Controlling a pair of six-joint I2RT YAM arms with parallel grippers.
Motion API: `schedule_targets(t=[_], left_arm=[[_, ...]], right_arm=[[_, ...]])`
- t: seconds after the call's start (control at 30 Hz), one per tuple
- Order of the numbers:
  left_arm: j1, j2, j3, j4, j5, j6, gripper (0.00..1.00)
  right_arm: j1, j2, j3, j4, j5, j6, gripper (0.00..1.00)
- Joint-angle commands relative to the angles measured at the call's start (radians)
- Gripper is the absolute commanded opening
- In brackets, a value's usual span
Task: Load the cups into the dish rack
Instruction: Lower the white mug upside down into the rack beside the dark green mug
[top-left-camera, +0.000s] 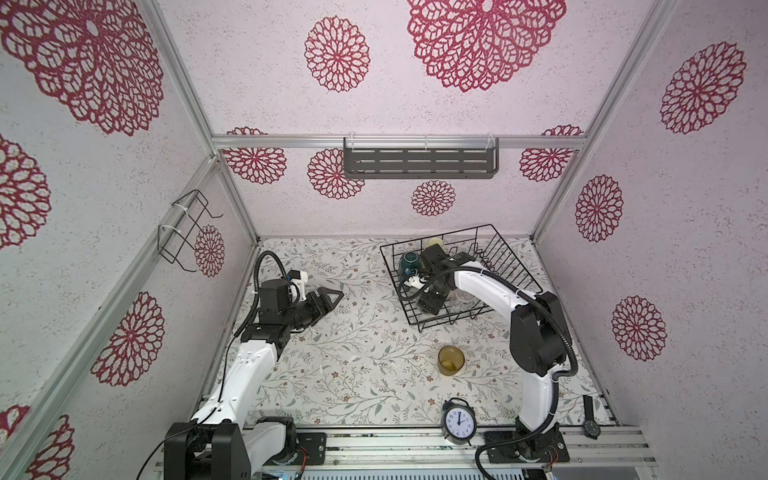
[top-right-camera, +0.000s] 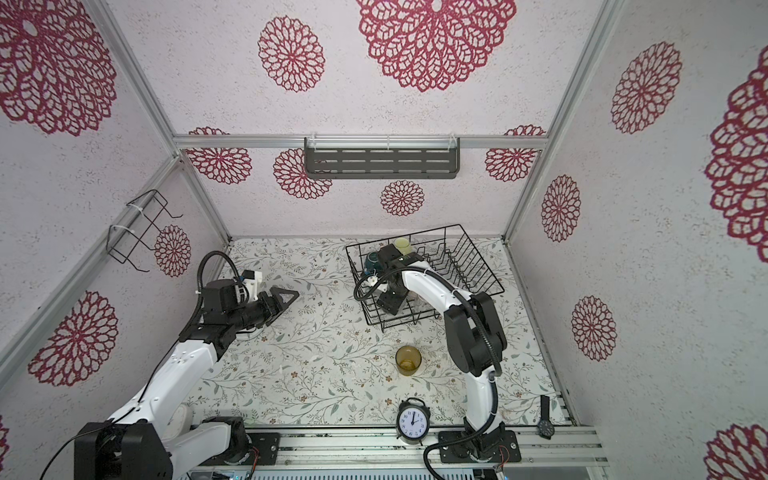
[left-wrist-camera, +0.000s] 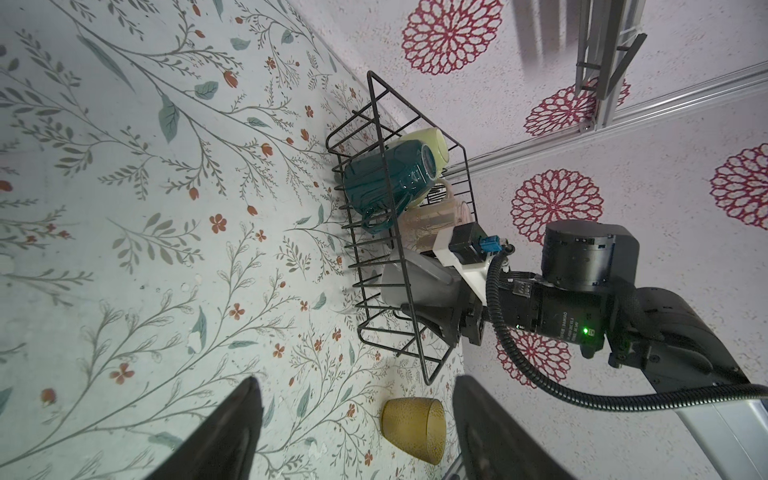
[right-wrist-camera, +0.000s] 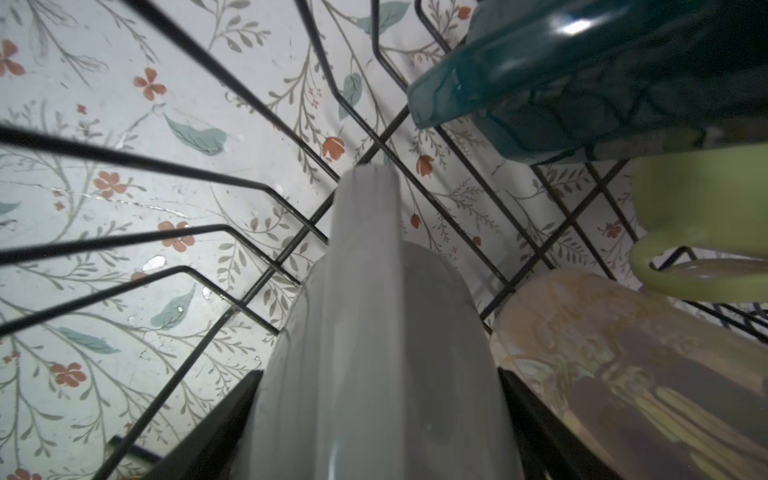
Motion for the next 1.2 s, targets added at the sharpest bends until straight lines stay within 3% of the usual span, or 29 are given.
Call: schedule_targets(t=[0.0,0.17,0.23,0.27,0.3,0.53,0.7,0.9,1.03,1.1,1.17], left_arm=[[0.01,-0.02,-0.015,0.011,-0.009,0.023,0.76],[0.012,-0.023,-0.019,0.011,0.007,0.028,0.76],[0.012,-0.029,-0.025,0.017,0.005,0.029,0.76],[0.012,-0.031,-0.029,0.018,0.003,0.029,0.76],[0.012,-0.033,-0.029,0.017,0.004,0.029,0.76],[0.012,-0.047,-0.027,0.016,0.003,0.028,0.76],[0.014,-0.06,-0.022,0.002,0.004,0.029,0.76],[0.014,-0.086,-0.019,-0.018,-0.002,0.028,0.76],[0.015,-0.105,-0.023,-0.025,-0.02,0.025,0.76],[0.015,-0.11,-0.017,-0.04,-0.02,0.032,0.76],[0.016,-0.114,-0.019,-0.039,-0.023,0.031,0.76]], right_arm=[[0.005,0.001,0.074,-0.005,0.007,-0.011,0.41],[0.006,0.047,0.125,-0.036,0.005,0.018,0.47],[0.008,0.057,0.141,-0.051,-0.007,0.018,0.71],[0.009,0.063,0.151,-0.066,-0.013,0.013,0.95],[0.011,0.07,0.16,-0.078,-0.016,0.01,0.99],[0.018,0.06,0.179,-0.073,-0.001,0.021,0.99],[0.02,-0.014,0.153,-0.008,-0.053,0.078,0.99],[0.02,-0.22,-0.039,0.255,0.018,0.306,0.99],[0.016,-0.379,-0.189,0.432,0.119,0.642,0.99],[0.0,-0.431,-0.223,0.407,0.007,0.672,0.99],[-0.005,-0.46,-0.25,0.37,-0.028,0.688,0.99]])
